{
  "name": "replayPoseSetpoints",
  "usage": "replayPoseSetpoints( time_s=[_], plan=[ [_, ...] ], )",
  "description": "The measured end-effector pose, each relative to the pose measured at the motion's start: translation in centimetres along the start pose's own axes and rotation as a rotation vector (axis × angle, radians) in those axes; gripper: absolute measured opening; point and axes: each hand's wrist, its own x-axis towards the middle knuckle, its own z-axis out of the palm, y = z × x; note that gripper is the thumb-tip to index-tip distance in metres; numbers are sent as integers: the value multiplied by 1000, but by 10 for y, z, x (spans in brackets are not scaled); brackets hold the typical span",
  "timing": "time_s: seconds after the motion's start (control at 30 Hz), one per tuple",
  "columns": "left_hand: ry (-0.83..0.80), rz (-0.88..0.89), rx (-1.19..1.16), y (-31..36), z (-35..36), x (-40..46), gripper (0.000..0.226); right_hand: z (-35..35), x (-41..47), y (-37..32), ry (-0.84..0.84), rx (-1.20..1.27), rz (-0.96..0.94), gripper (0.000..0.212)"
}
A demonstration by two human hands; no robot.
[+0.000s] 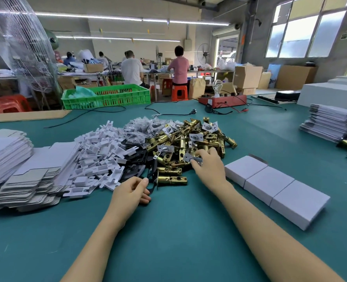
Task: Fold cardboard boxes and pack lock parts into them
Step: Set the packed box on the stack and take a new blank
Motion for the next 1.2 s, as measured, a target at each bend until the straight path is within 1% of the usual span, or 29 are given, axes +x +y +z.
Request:
replayPoseSetpoints(
  time_s=[0.1, 0.3, 0.37, 0.43, 0.47, 0.53, 0.6, 0.63, 0.67, 0.73, 0.77, 0.8, 0.83, 0.87, 0.93, 0.97, 1.0, 1.07, 1.1, 1.2],
  plan=[
    [7, -2, 8, 1, 0, 0, 24, 14, -1, 4, -14, 27, 42, 30],
    [11, -8, 3, 3, 1, -1, 23, 16, -2, 11, 71, 10, 45, 27],
    [21, -28, -74, 6, 0, -1, 23, 17, -2, 14, 94, 15, 14, 24],
    [52, -54, -223, 12, -4, -2, 20, 17, -1, 16, 113, 18, -21, 22],
    [84, -58, -270, 15, -7, -2, 18, 17, 0, 16, 120, 20, -35, 21],
    [194, -38, -285, 22, -20, -3, 14, 18, 1, 17, 127, 37, -48, 19],
    [366, 8, -266, 27, -39, -3, 11, 18, 2, 17, 131, 57, -46, 18],
    [467, 31, -226, 28, -51, -3, 11, 18, 2, 18, 130, 64, -44, 17],
    [575, 48, -136, 29, -63, -3, 10, 19, 3, 18, 127, 71, -42, 18],
    [771, 60, 212, 26, -90, -1, 8, 20, 3, 18, 125, 86, -43, 17],
    [831, 61, 401, 24, -102, 1, 12, 21, 3, 17, 125, 93, -47, 17],
    [839, 57, 560, 22, -114, 6, 21, 21, 3, 17, 126, 100, -51, 16],
    [797, 40, 697, 20, -125, 12, 33, 21, 4, 17, 126, 108, -51, 16],
    [719, -3, 837, 19, -135, 18, 47, 21, 4, 16, 124, 114, -52, 16],
    [497, -156, 1121, 15, -152, 32, 74, 22, 5, 15, 117, 121, -58, 17],
    [393, -220, 1217, 12, -160, 39, 84, 21, 4, 15, 116, 123, -61, 18],
    [306, -262, 1277, 9, -165, 46, 89, 21, 4, 15, 117, 126, -62, 18],
    [206, -328, 1331, 4, -171, 53, 89, 21, 4, 16, 120, 136, -64, 18],
    [194, -355, 1334, 2, -171, 55, 87, 21, 4, 16, 122, 142, -62, 17],
    [248, -352, 1313, 1, -166, 57, 74, 20, 5, 18, 136, 151, -49, 16]
  ],
)
